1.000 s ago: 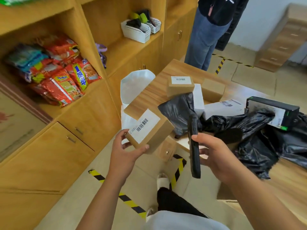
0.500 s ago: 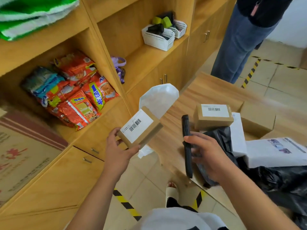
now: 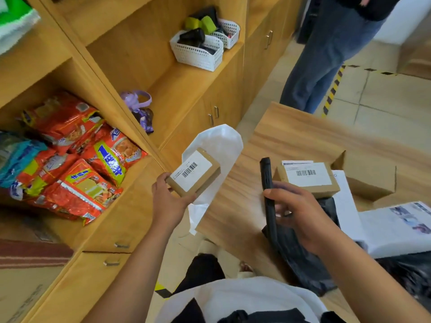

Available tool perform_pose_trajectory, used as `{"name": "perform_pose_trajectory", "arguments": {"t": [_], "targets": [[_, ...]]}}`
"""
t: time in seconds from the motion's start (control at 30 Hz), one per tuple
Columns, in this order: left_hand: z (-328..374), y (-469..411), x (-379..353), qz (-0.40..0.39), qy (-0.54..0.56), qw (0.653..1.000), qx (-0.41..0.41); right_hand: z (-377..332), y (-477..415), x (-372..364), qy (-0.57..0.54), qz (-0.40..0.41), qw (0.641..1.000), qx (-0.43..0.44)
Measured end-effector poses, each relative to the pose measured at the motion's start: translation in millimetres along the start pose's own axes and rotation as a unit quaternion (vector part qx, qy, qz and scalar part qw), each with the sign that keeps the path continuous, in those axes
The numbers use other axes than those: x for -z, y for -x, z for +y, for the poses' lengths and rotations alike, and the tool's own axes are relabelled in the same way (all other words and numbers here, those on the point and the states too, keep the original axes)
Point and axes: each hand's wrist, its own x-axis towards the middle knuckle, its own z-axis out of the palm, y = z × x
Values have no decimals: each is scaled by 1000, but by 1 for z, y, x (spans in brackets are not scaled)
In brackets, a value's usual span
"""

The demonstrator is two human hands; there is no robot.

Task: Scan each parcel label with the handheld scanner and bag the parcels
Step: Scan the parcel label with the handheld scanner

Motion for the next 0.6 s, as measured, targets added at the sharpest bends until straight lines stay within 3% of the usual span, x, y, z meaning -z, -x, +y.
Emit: {"name": "perform_pose_trajectory", "arguments": {"t": [0.33,0.6], "targets": [[20,-120,-38,-134,-97,986,23,-23,-11,-30,-75,116,990,0],[27,-167,-67,-186,-152,971,11,-26,-13,-48,-80,190,978,11]]}}
